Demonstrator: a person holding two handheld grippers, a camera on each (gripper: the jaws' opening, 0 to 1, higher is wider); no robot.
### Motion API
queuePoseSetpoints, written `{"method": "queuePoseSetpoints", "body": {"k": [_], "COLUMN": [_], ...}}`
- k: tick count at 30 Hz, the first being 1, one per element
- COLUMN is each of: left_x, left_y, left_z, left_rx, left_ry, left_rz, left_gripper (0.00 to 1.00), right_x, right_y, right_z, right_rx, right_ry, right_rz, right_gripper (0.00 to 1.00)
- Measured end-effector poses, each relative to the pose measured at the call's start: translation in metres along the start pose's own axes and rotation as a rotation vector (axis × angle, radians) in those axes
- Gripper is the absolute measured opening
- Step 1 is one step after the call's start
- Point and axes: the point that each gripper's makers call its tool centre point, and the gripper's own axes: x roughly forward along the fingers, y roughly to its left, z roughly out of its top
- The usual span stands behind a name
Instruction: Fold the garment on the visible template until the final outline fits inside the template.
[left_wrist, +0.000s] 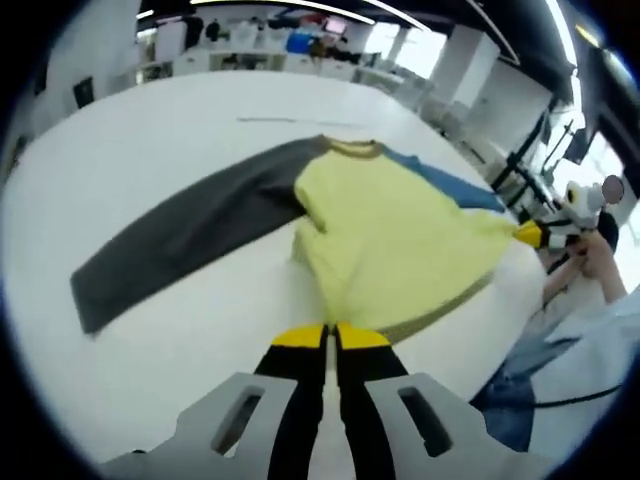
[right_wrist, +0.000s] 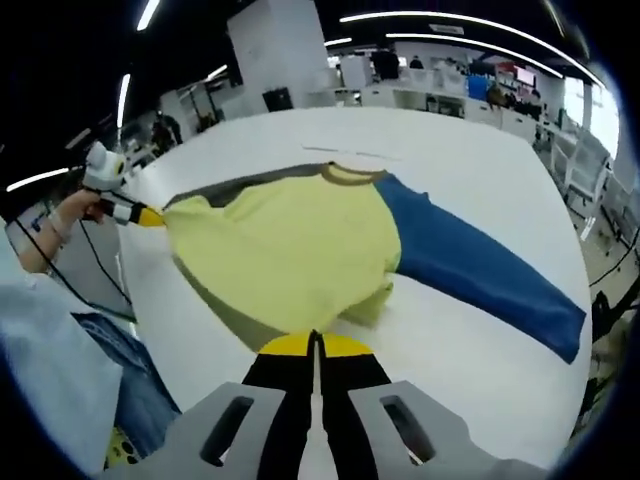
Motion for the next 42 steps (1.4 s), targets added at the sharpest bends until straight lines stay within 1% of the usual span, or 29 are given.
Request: {"method": "queuePoseSetpoints", "body": {"k": [3,7,11,14,18,19,21,23,24,27,29,32,35,37,40,42], "left_x": [-0.003,-0.009,-0.016,-0.021,-0.027,-0.029,-0.033,-0.036,-0.038,-0.043,-0.048,-0.054,-0.058,-0.058,-0.059,-0.059], "left_y": [-0.006,-0.014,-0.019,-0.023,-0.027,-0.029,-0.034,-0.033,-0.031,-0.032,-0.033,-0.031,-0.031,-0.031,-0.035,-0.036], "left_z": [0.003,0.004,0.003,0.002,0.001,0.002,0.007,0.009,0.010,0.011,0.010,0.006,0.006,0.004,-0.007,-0.011], "left_rx": [-0.003,0.012,0.020,0.028,0.038,0.041,0.034,0.044,0.055,0.061,0.079,0.110,0.106,0.100,0.106,0.104], "left_ry": [-0.014,-0.022,-0.020,-0.018,-0.021,-0.025,-0.053,-0.057,-0.055,-0.060,-0.050,-0.024,-0.034,-0.034,-0.003,0.005], "left_rz": [-0.013,-0.016,-0.022,-0.025,-0.027,-0.033,-0.062,-0.051,-0.039,-0.038,-0.029,0.003,0.005,0.006,0.002,-0.002], "left_gripper": [0.00,0.00,0.00,0.00,0.00,0.00,0.00,0.00,0.00,0.00,0.00,0.00,0.00,0.00,0.00,0.00], "right_x": [-0.003,-0.010,-0.017,-0.022,-0.028,-0.031,-0.034,-0.037,-0.038,-0.043,-0.045,-0.049,-0.051,-0.049,-0.053,-0.055], "right_y": [0.001,0.004,0.007,0.010,0.015,0.017,0.020,0.023,0.022,0.021,0.022,0.026,0.031,0.030,0.033,0.034], "right_z": [0.001,-0.001,-0.002,-0.001,-0.001,0.000,0.002,0.004,0.006,0.010,0.013,0.012,0.010,0.005,-0.004,-0.007], "right_rx": [-0.010,-0.023,-0.026,-0.011,-0.029,-0.031,-0.033,-0.037,-0.044,-0.055,-0.064,-0.080,-0.084,-0.087,-0.087,-0.083], "right_ry": [0.003,0.011,0.010,-0.010,-0.005,-0.010,-0.016,-0.026,-0.034,-0.042,-0.050,-0.043,-0.040,-0.025,-0.009,-0.005], "right_rz": [-0.005,-0.005,-0.006,-0.001,-0.009,-0.006,-0.001,0.003,-0.008,-0.016,-0.014,-0.010,-0.002,0.004,0.005,0.005], "right_gripper": [0.02,0.02,0.02,0.02,0.02,0.02,0.02,0.02,0.02,0.02,0.02,0.02,0.02,0.02,0.02,0.02]}}
